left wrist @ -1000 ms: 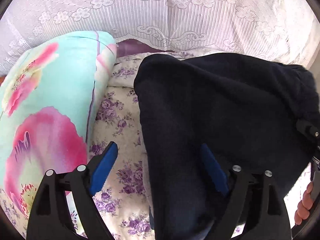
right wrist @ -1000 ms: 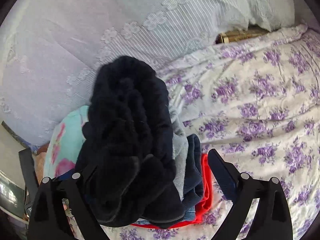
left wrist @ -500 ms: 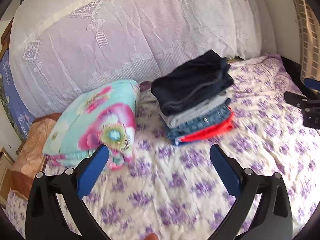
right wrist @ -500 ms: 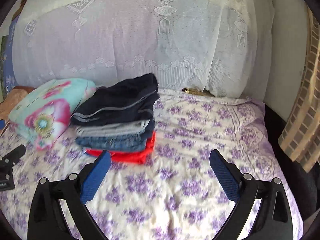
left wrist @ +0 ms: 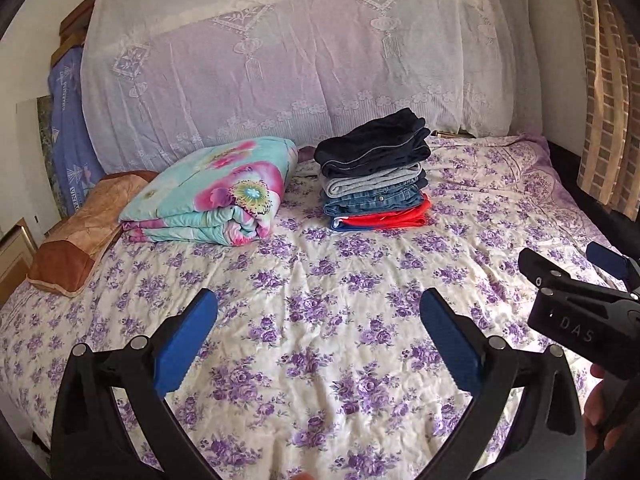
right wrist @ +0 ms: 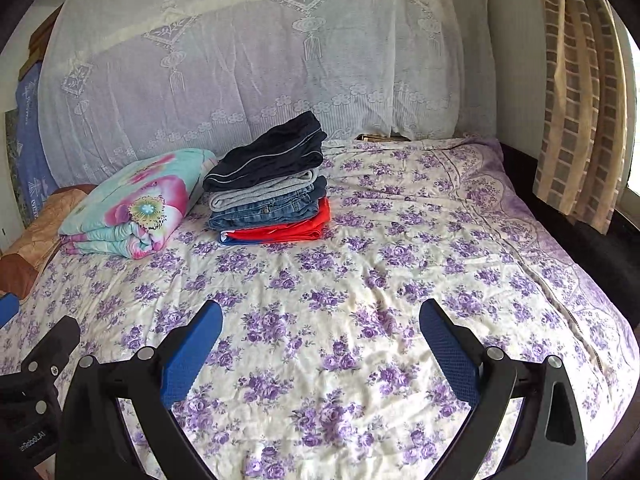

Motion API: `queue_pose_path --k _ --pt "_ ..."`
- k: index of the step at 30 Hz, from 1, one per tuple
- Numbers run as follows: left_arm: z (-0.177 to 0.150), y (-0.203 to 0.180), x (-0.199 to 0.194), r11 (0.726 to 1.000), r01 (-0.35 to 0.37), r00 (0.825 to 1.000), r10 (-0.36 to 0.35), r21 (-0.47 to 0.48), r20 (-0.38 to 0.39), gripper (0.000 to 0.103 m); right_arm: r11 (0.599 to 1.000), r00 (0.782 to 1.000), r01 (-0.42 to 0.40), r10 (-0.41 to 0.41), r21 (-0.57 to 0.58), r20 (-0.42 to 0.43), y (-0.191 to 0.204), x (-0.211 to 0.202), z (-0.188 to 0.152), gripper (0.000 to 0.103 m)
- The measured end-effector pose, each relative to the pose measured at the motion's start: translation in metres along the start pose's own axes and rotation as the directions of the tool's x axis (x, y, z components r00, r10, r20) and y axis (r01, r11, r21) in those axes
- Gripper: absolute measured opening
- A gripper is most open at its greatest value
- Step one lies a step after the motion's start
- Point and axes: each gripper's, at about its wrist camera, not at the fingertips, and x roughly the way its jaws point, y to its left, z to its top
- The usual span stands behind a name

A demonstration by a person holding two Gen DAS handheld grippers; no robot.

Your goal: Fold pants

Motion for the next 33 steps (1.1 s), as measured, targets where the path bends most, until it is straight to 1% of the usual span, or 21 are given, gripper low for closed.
queue_pose_path --k 2,5,8,14,21,27,33 --pt "-0.001 0.002 -0.006 1.0 0.003 1.0 -0.003 -0.006 0.004 0.099 1.0 1.0 0.01 -0.01 -0.015 -0.001 0.003 -0.004 -0.001 0.099" --pt "0.001 0.007 -0.007 0.999 0.027 1.0 -0.027 -0.02 -0.005 0.099 0.999 1.0 0.007 -0.007 -0.032 -0.002 0.007 -0.008 -0.003 0.099" --pt "0.002 0.009 -0.008 0.999 0.024 1.0 -0.025 -0.03 -0.009 0.099 0.999 1.0 0.008 -0.008 -0.037 0.0 0.01 -0.01 -0.004 0.099" --pt "0.002 0.011 -0.008 0.999 0.027 1.0 -0.028 -0.034 -0.013 0.099 0.997 0.999 0.054 -0.054 -0.055 0.008 0.013 -0.013 -0.008 0.099" --pt "-0.001 0.008 -0.012 0.999 0.035 0.999 -0.035 -0.029 -0.013 0.099 0.996 0.999 0.05 -0.05 -0.068 0.006 0.015 -0.016 -0.01 0.099" --pt "0.001 0.008 -0.011 0.998 0.06 0.998 -0.06 -0.02 -0.02 0.099 0.996 0.999 0.051 -0.05 -0.068 0.009 0.014 -0.017 -0.01 0.099" --pt "0.0 0.006 -0.009 0.998 0.069 0.997 -0.07 -0.008 -0.037 0.099 0.996 0.999 0.046 -0.047 -0.073 0.001 0.014 -0.017 -0.009 0.099"
